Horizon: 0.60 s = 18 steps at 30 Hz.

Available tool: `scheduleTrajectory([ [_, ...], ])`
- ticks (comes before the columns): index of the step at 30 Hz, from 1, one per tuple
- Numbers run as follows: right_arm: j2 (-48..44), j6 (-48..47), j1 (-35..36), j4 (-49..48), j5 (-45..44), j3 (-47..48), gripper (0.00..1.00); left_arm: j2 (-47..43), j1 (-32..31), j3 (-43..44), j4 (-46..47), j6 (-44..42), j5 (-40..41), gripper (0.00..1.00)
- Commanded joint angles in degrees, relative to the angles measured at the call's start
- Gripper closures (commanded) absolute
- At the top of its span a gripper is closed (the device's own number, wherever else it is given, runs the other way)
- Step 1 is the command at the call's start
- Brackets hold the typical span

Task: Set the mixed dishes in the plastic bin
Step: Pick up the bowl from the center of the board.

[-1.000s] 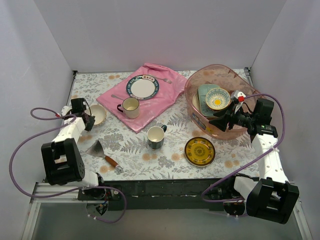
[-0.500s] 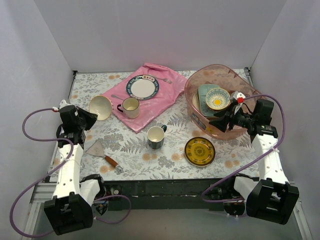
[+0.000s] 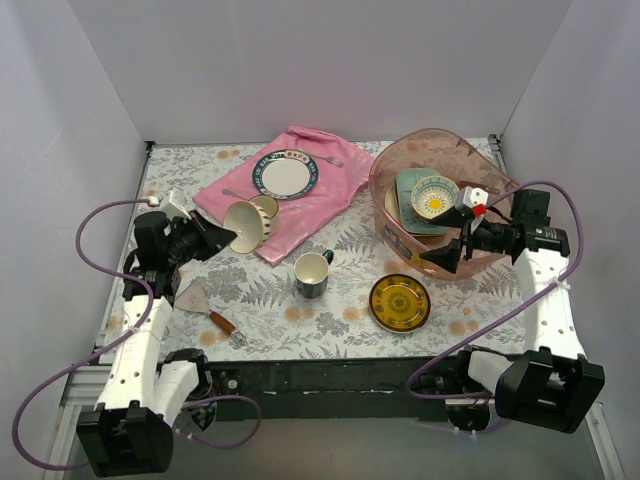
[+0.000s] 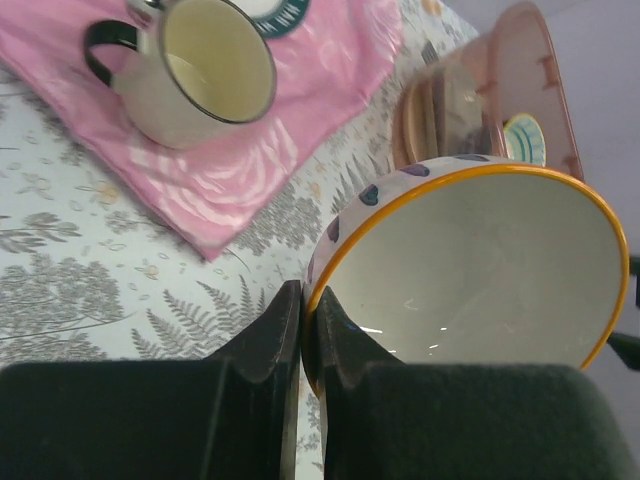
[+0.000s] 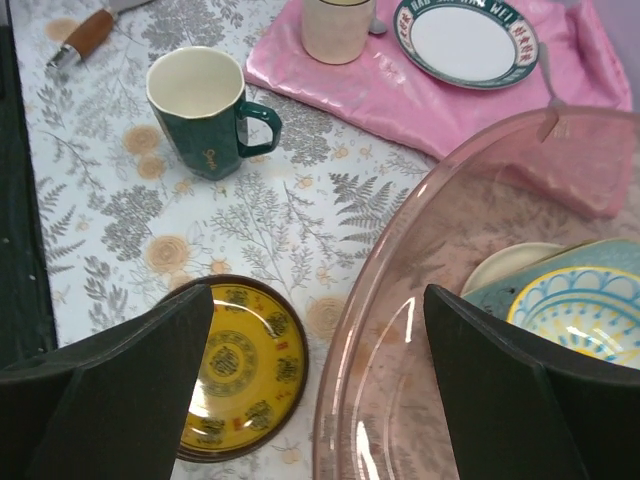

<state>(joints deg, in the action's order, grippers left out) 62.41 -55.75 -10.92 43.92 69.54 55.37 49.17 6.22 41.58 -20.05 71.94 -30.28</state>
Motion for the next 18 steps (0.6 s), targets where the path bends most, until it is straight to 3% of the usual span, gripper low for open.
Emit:
scheduleTrajectory([
  [1,2.62,-24.73,0.11,21.94,-0.72,7.9,0.04,-1.09,-11.19,0.96,0.8,1.09,2.66,1.0],
  [4,3.24,-39.58,0.54,31.2,-0.81,9.57,0.01,-0.65,-18.14,1.22,0.72,2.32,5.14,1.0],
  [7,1.49,-42.68,2.47,31.14,-1.07,9.66,0.01,-0.04,-24.21,1.4,0.89,3.73,7.69,1.0],
  [13,0.78,-40.33,9.77,30.53,-2.56,11.16,0.02,0.58,-35.63,-0.36,3.18,7.33,13.84,1.0],
  [18,0.08,-31.2,17.75,24.48,-8.53,10.81,0.01,3.56,-42.86,0.43,3.71,7.77,18.58,1.0],
])
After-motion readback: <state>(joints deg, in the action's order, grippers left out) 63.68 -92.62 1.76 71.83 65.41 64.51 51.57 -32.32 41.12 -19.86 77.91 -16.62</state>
